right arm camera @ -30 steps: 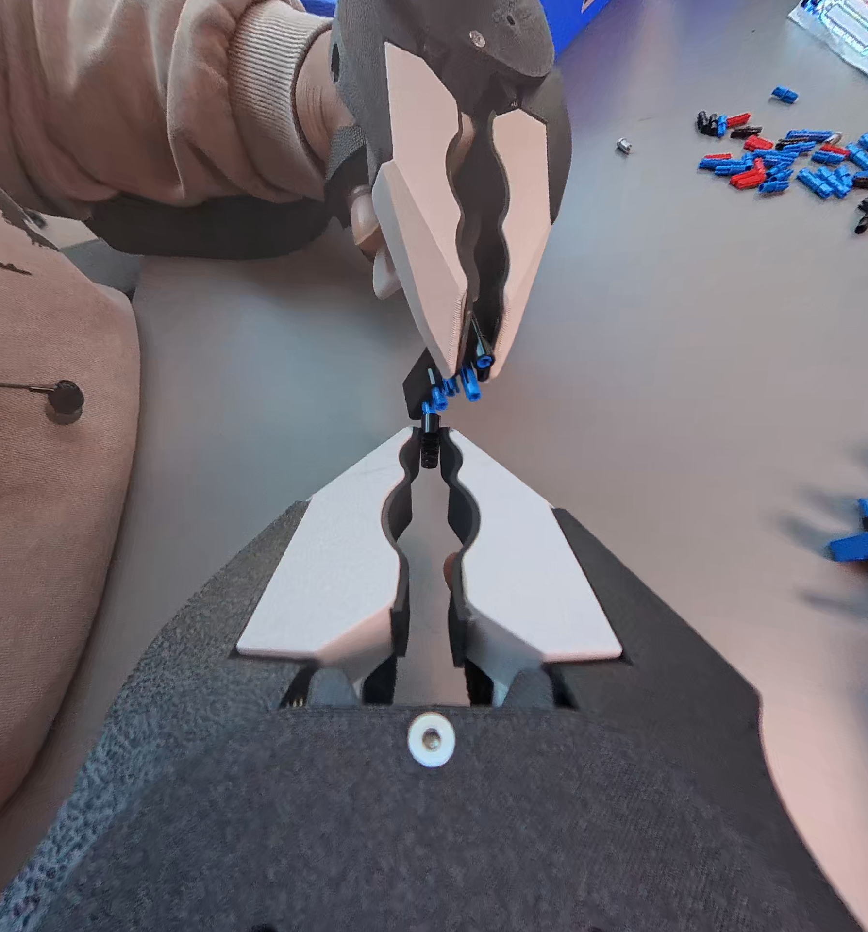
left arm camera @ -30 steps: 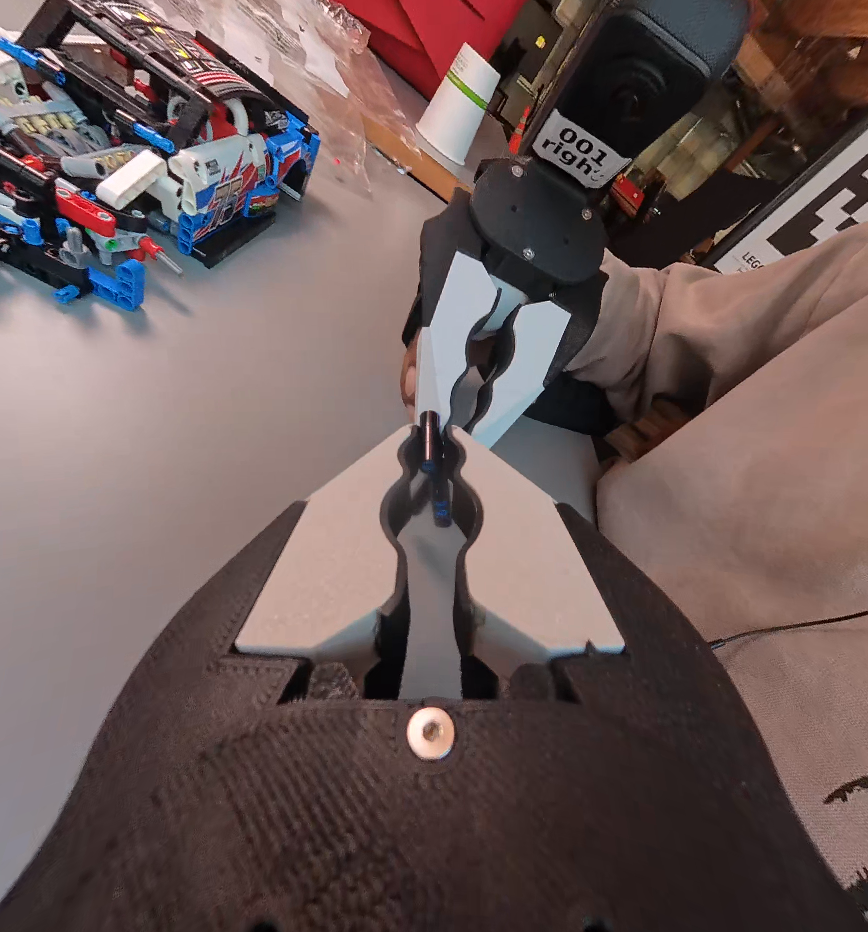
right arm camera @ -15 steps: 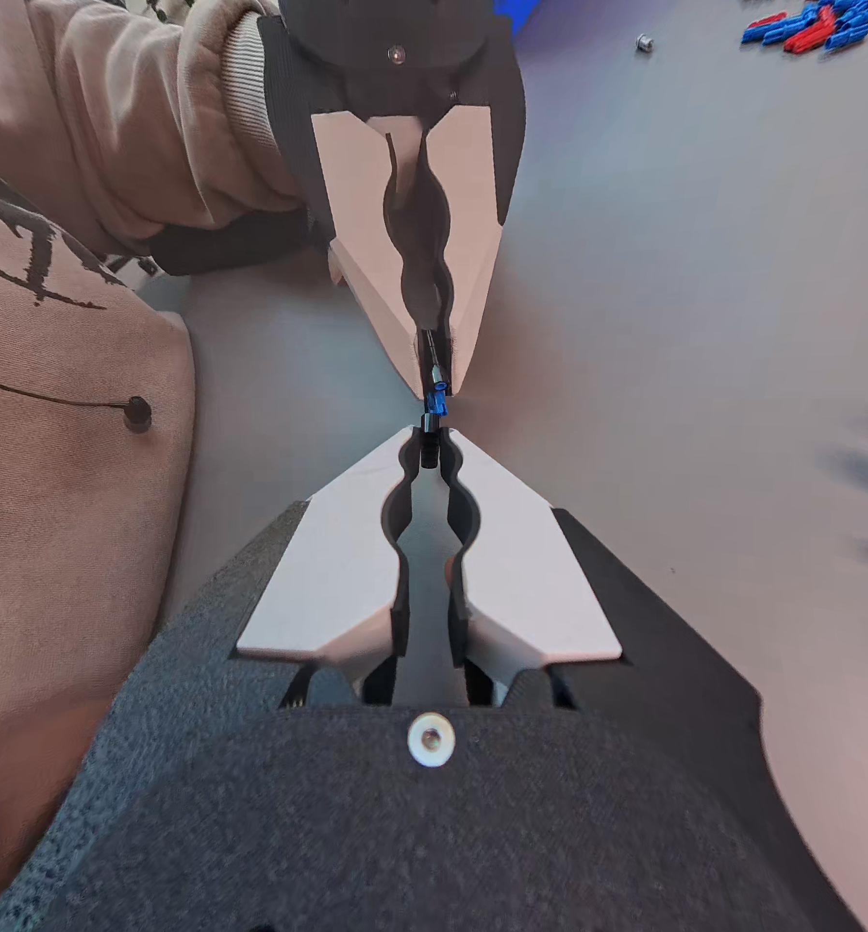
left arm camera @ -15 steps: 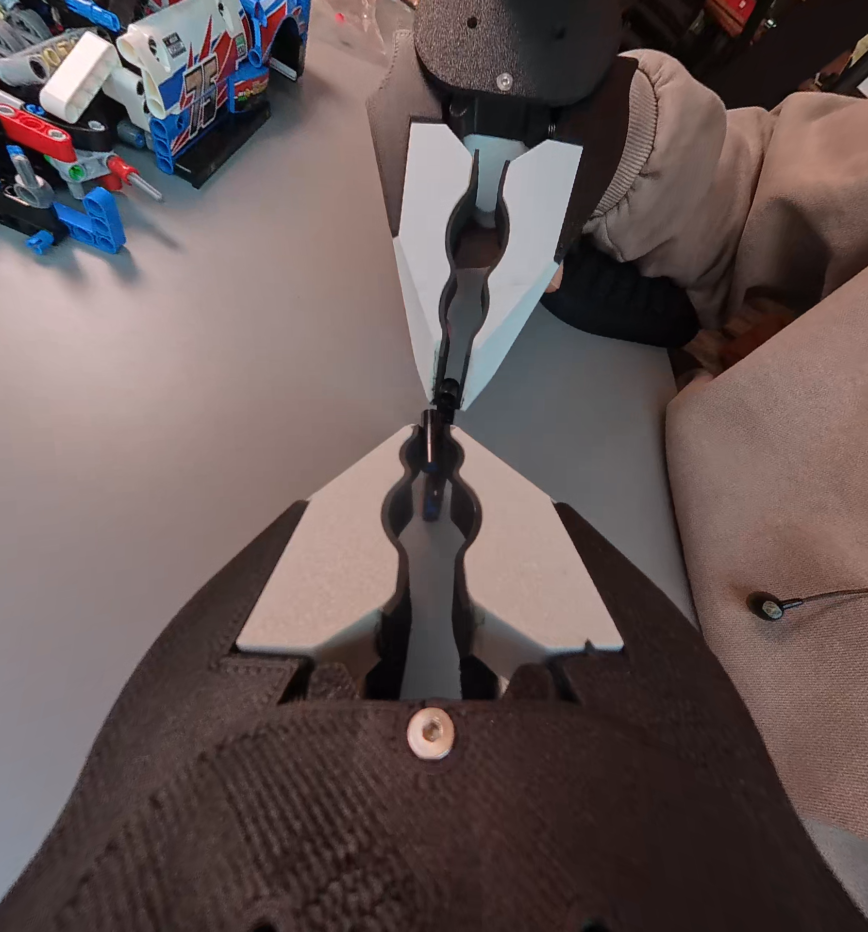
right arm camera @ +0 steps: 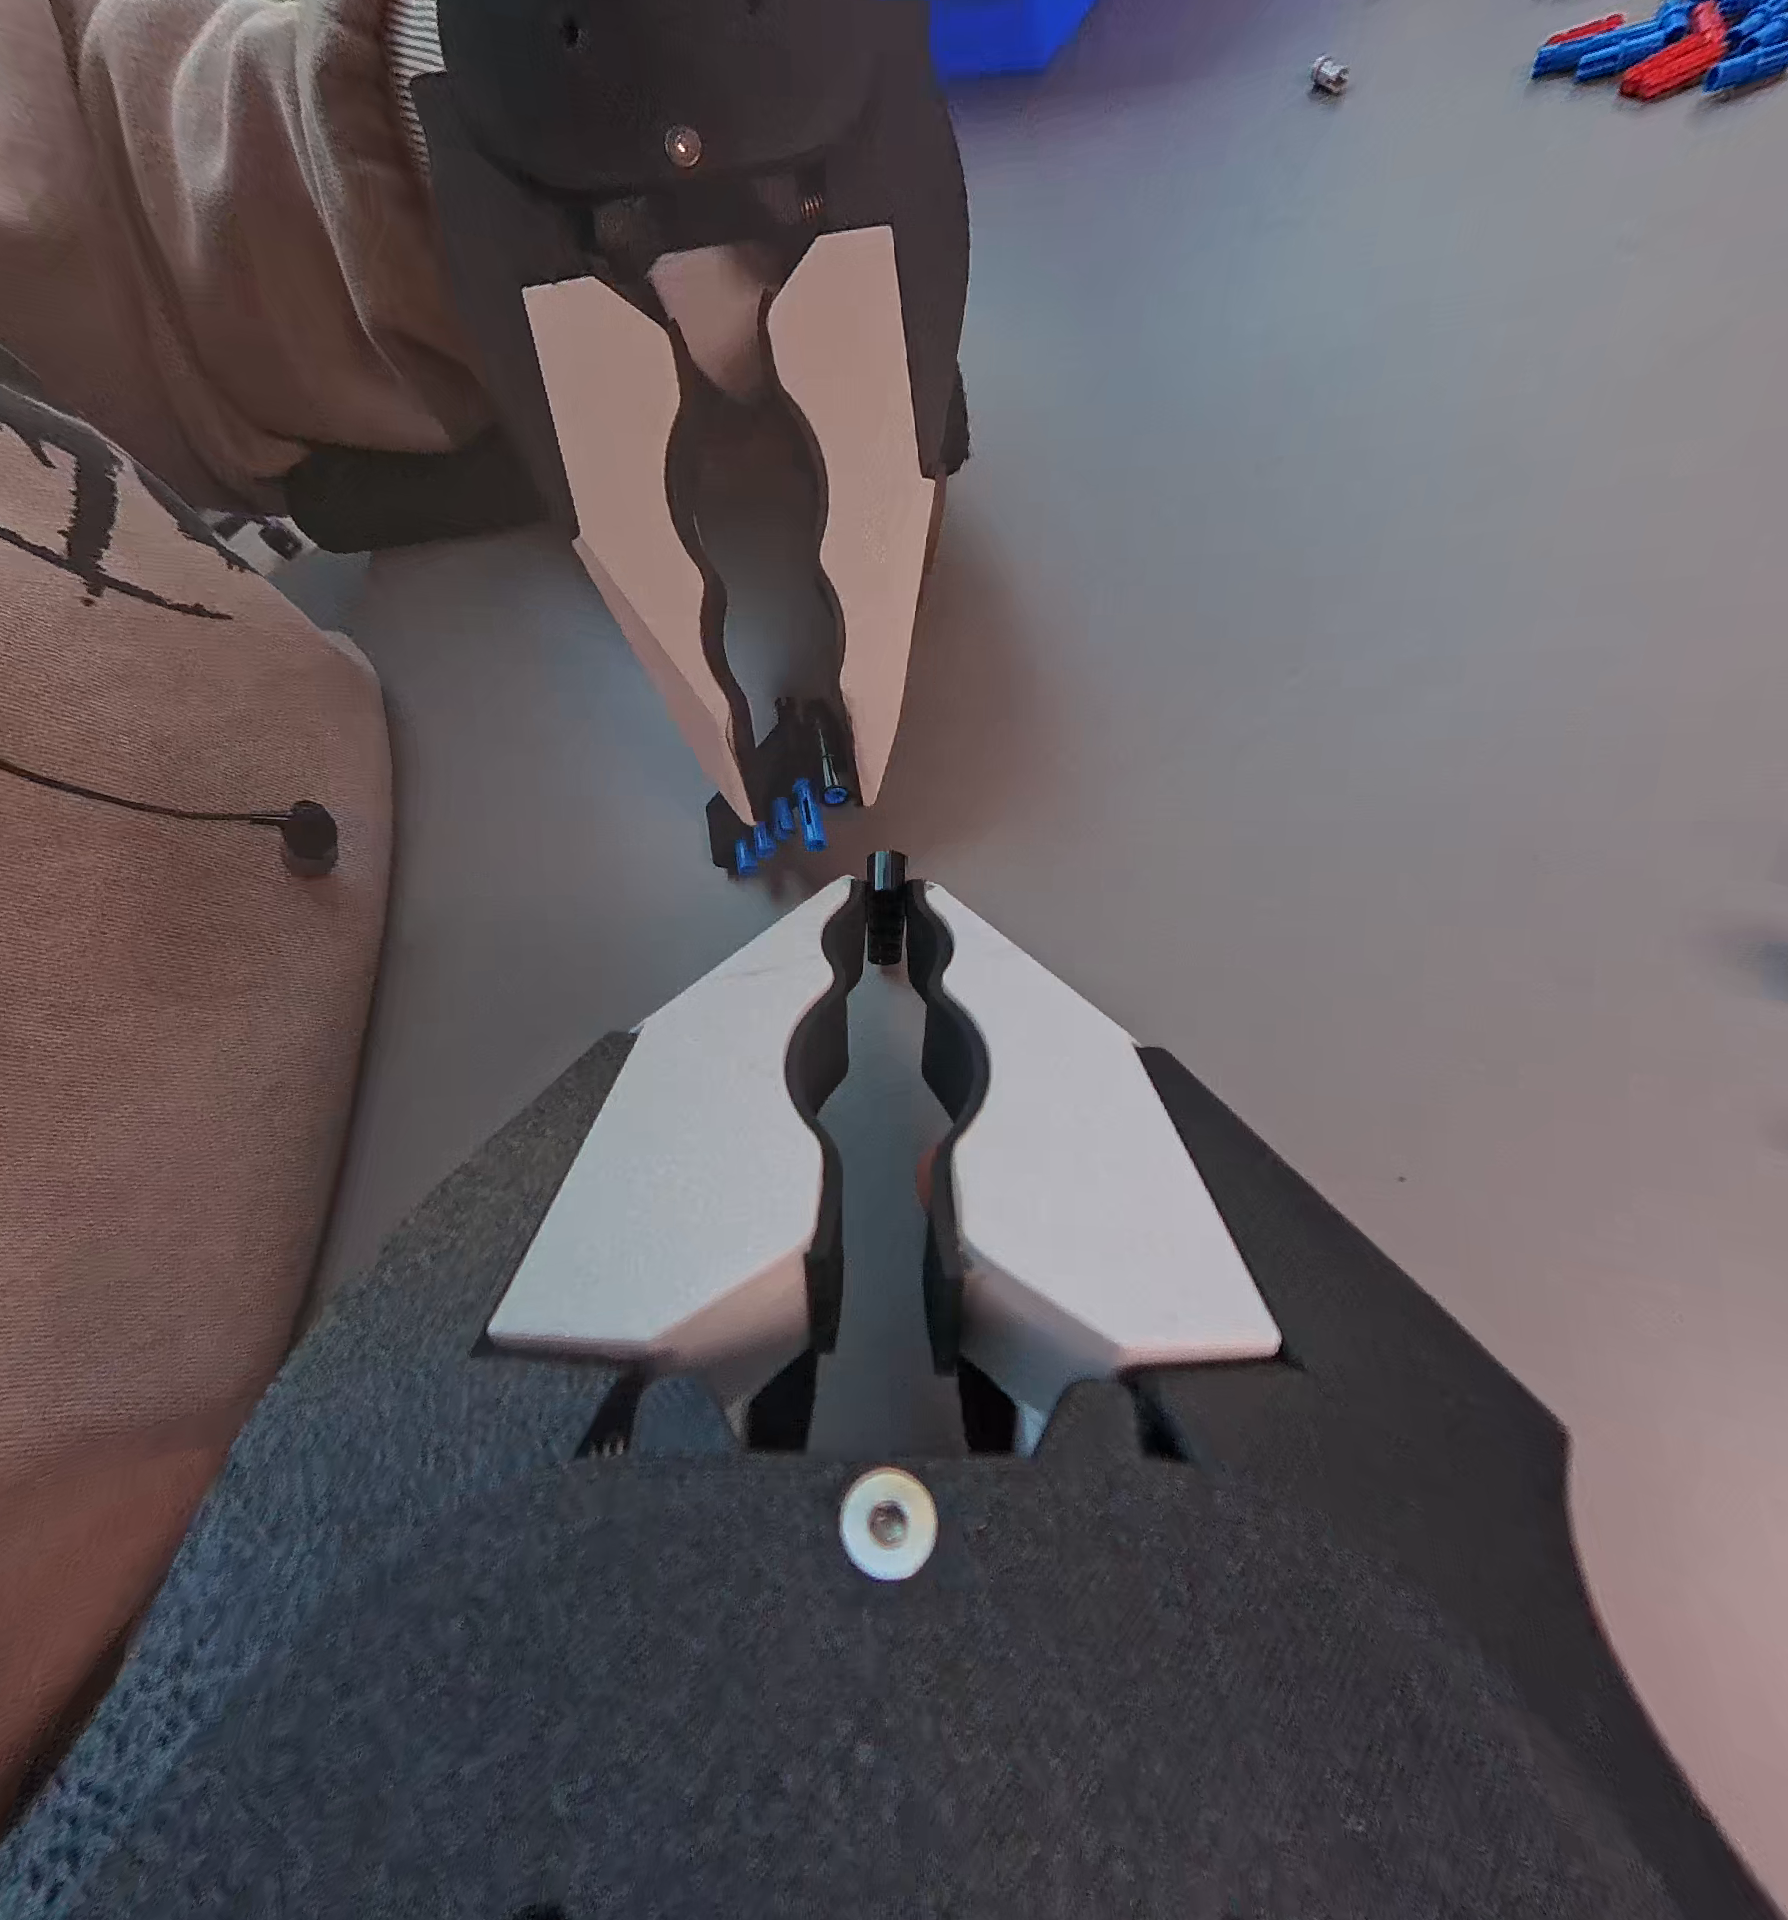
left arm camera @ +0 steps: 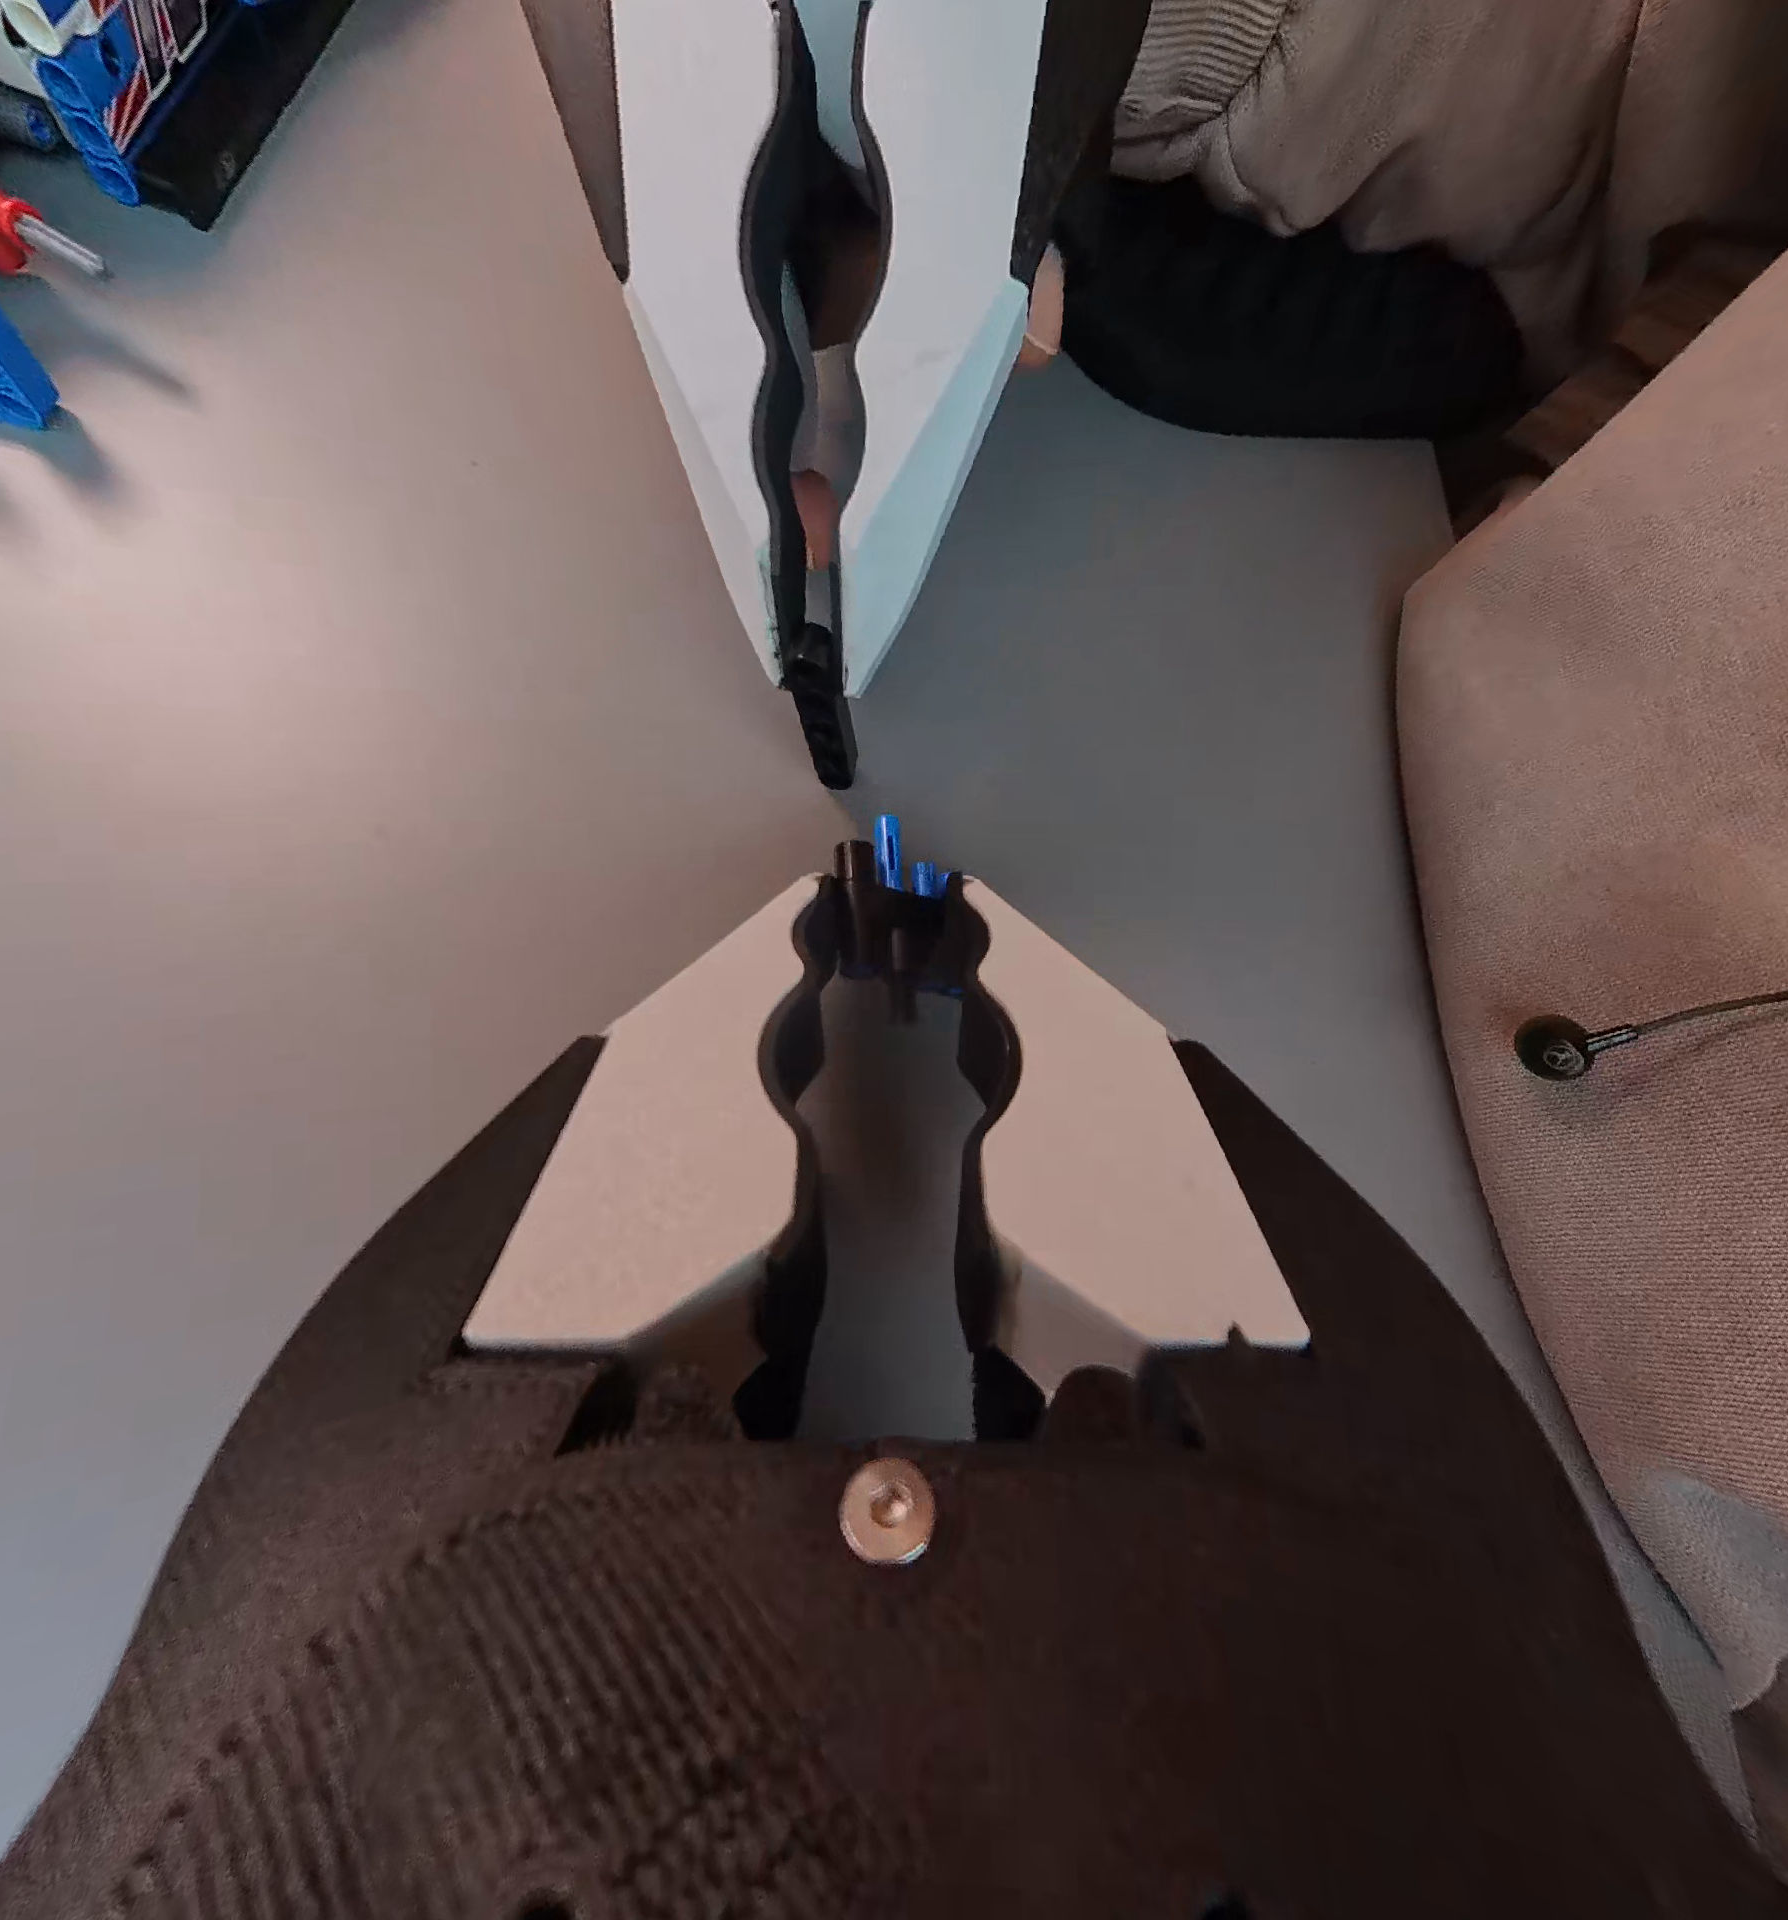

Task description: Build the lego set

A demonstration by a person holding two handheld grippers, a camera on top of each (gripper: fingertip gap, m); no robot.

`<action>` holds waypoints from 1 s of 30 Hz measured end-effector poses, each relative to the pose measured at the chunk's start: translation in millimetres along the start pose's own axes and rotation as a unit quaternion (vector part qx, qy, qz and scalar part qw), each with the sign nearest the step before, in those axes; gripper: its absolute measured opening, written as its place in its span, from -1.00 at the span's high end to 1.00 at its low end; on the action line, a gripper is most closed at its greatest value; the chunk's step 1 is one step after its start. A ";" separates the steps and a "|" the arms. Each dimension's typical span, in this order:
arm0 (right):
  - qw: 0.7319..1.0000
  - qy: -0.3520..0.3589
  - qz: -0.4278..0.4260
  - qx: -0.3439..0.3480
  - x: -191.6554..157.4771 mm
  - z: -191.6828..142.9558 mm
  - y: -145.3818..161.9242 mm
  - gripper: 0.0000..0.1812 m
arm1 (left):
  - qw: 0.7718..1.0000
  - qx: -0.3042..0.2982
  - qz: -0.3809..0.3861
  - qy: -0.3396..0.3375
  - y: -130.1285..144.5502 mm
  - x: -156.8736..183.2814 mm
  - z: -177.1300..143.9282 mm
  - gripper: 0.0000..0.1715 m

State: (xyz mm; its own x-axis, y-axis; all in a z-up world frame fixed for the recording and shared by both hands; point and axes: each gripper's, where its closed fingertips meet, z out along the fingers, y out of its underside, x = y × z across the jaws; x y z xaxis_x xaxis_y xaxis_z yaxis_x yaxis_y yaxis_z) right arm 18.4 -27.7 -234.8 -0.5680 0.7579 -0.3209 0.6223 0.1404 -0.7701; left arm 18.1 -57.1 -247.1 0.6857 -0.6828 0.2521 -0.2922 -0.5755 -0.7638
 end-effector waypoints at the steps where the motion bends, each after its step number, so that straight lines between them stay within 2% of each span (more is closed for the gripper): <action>1: 1.000 0.000 -0.001 0.002 -1.0 -0.3 -0.2 0.95 | 1.000 0.003 0.003 -0.004 0.0 -0.2 -1.1 0.78; 5: 1.000 -0.007 0.000 0.023 -5.4 -2.5 -6.6 0.95 | 0.999 0.027 -0.010 -0.013 -6.3 -5.4 -6.8 0.79; 9: 0.998 0.001 -0.012 0.054 -5.2 -6.6 -16.6 0.95 | 0.997 0.070 0.011 -0.021 -21.0 -5.0 -13.2 0.81; 12: 0.997 -0.003 -0.028 0.072 -10.7 -9.0 -22.7 0.95 | 0.993 0.084 0.062 -0.064 -26.4 -9.3 -15.2 0.93; 14: 0.996 -0.006 -0.046 0.074 -15.5 -9.1 -24.0 0.95 | 0.988 0.078 0.100 -0.086 -27.8 -8.5 -14.2 0.93; 24: 0.994 0.039 -0.092 0.040 -9.3 -1.3 -15.7 0.95 | 0.983 0.059 0.140 -0.101 -24.1 -6.6 -7.8 0.93; 30: 0.976 0.097 -0.197 -0.001 -5.0 6.3 -11.3 0.95 | 0.982 0.066 0.145 -0.102 -24.9 -7.2 -8.4 0.94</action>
State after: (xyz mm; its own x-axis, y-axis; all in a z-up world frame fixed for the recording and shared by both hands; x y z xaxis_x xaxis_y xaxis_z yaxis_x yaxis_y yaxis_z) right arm 10.8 -37.1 -227.9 -0.6516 0.7504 0.1107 0.3770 0.4470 -0.8112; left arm 14.8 -41.6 -224.9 0.7093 -0.6975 -0.1016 -0.4156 -0.2975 -0.8595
